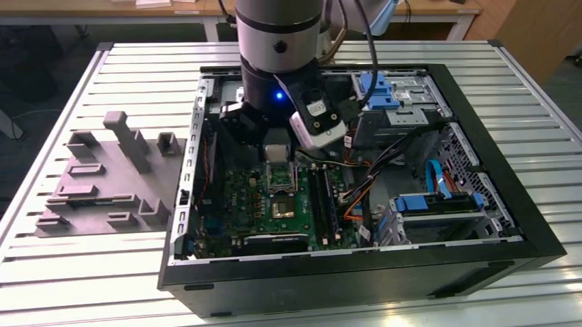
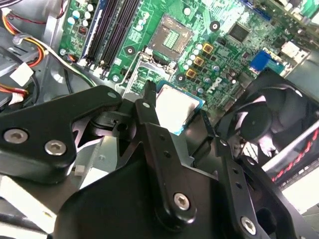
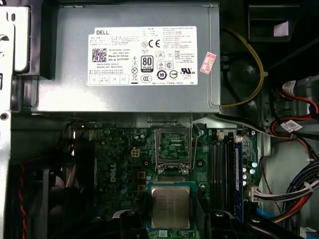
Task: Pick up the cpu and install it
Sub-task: 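Place the cpu into insertion slot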
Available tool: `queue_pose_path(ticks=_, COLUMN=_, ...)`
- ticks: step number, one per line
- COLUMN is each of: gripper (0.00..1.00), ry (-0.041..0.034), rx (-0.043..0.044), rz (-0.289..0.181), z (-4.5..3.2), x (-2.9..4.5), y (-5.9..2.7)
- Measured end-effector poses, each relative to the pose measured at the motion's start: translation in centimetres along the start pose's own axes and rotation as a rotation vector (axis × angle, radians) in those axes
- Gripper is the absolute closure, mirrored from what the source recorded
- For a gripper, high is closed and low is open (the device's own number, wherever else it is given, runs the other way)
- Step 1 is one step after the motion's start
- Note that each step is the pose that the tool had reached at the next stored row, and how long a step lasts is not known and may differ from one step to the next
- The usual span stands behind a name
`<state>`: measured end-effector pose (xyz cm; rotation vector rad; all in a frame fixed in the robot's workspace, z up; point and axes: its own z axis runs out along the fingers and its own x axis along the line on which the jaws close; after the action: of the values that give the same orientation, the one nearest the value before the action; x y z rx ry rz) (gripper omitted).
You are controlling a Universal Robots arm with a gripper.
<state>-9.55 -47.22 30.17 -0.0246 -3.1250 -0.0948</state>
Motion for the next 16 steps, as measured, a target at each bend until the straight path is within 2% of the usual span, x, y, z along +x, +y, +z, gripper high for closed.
queue_pose_path(ticks=16, gripper=0.53, ry=-0.0002, rx=-0.0001, rz=0.003, z=2.89, x=-0.06, y=-0.48)
